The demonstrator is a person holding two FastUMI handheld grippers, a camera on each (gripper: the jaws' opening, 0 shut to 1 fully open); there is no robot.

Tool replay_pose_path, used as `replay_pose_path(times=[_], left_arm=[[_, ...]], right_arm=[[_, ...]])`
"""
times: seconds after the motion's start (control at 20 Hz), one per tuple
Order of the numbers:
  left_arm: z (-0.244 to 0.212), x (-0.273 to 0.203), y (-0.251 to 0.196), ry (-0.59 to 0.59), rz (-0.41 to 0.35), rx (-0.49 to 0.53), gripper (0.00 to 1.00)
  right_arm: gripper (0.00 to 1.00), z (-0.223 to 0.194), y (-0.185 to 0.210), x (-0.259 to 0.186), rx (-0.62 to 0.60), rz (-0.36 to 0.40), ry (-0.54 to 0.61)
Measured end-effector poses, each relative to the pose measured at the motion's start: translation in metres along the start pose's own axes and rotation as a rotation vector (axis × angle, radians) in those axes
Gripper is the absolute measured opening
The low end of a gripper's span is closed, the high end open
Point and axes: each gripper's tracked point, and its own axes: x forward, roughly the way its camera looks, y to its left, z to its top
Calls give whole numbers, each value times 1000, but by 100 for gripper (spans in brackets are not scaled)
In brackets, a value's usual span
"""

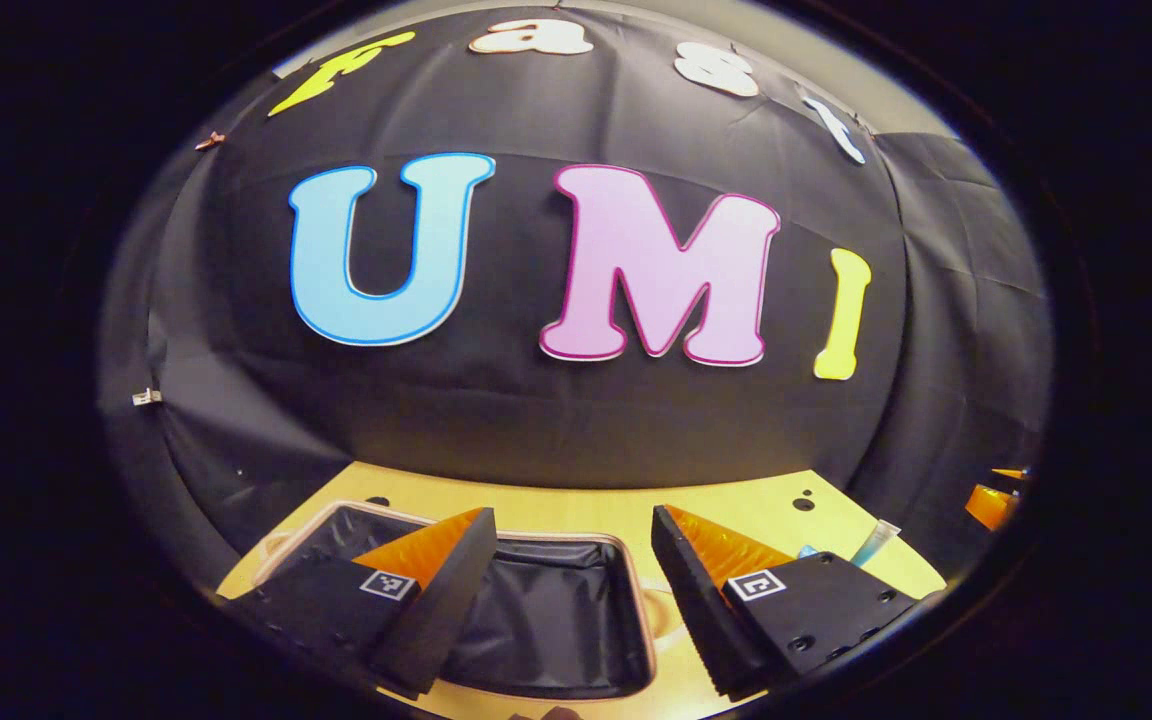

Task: First open the suitcase, pack the skin care products into it, and then close the suitcase.

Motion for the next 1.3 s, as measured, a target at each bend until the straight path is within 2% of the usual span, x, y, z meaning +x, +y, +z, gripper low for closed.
replay_pose_path(times=[0.3, 0.5, 0.6, 0.75, 0.95, 1.05, 1.25, 1.3], left_arm=[[-104, 28, -145, 122, -168, 54, 97], [-174, 50, -202, 205, -260, 116, 98], [-198, 66, -217, 244, -281, 117, 98], [-217, 100, -227, 250, -270, 114, 98], [-229, 134, -238, 269, -249, 30, 98], [-229, 144, -245, 267, -265, 8, 97], [-240, 153, -249, 285, -254, 52, 80], [-240, 153, -247, 287, -240, 55, 73]], right_arm=[[96, -47, -38, 36, -8, 1, 42], [97, -89, -47, 66, -2, 0, 78], [97, -104, -51, 81, -10, -3, 89], [97, -124, -52, 101, -19, 4, 125], [97, -138, -54, 124, -2, -18, 139], [97, -145, -53, 133, -5, -26, 144], [97, -163, -46, 149, -7, -23, 172], [97, -166, -47, 153, -5, -29, 177]])
